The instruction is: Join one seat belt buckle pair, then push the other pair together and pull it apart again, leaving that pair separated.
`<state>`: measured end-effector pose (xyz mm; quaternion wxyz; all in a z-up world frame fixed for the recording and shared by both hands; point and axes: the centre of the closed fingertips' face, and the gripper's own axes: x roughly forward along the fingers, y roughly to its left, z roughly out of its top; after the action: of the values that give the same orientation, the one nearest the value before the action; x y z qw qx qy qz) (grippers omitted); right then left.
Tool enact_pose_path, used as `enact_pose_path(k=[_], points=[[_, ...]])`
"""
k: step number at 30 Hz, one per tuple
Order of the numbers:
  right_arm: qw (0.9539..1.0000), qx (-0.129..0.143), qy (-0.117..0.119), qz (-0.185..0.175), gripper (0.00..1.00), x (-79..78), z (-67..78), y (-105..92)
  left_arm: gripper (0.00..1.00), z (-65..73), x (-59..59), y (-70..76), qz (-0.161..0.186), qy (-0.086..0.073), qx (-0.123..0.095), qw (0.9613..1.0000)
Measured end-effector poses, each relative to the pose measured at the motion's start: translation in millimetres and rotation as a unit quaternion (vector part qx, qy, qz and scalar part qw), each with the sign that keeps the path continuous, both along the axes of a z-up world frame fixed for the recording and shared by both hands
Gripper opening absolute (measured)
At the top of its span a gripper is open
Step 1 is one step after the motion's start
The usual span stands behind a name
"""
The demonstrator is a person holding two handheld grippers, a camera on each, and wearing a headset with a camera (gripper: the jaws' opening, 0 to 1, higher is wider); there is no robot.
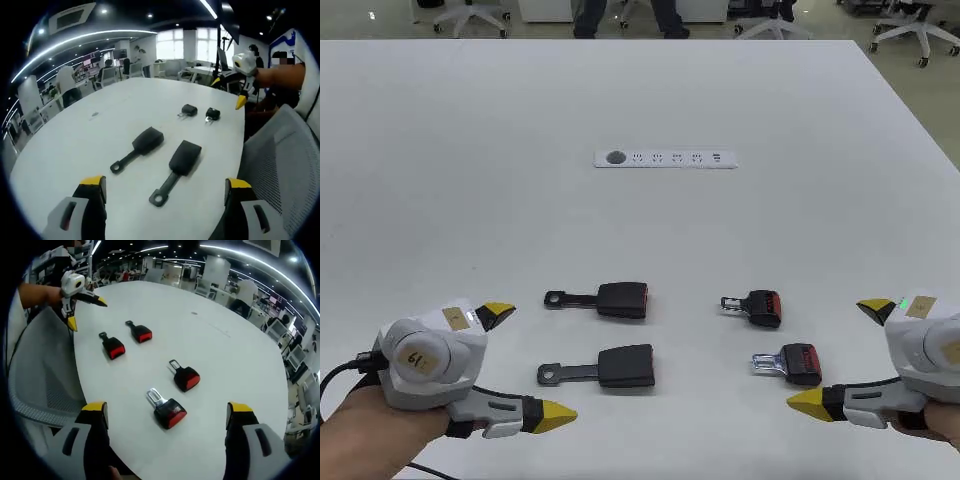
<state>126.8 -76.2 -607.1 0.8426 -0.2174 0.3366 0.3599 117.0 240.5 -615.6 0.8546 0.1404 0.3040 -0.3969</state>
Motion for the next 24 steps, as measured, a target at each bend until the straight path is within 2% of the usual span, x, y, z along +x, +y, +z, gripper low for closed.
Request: enact_pose_path(k=[12,16,24], points=[[1.0,0.005,0.006,-0.003,0.96,-0.9,-3.4,1.2,1.0,-0.5,-1.7,-2.5,-0.004,0.001,-0.001,1.0],[1.0,0.004,0.005,0.0,0.96,-0.8,-1.8,2.2,1.0,0.7,-0.4,-3.5,0.002,0.003,-0.015,0.9999],[1.0,0.004,0.003,-0.002,0.97,-0.8,-2.2,3.7,1.0,0.0,-0.3,-2.3,0.0,0.0,-0.008,1.0]])
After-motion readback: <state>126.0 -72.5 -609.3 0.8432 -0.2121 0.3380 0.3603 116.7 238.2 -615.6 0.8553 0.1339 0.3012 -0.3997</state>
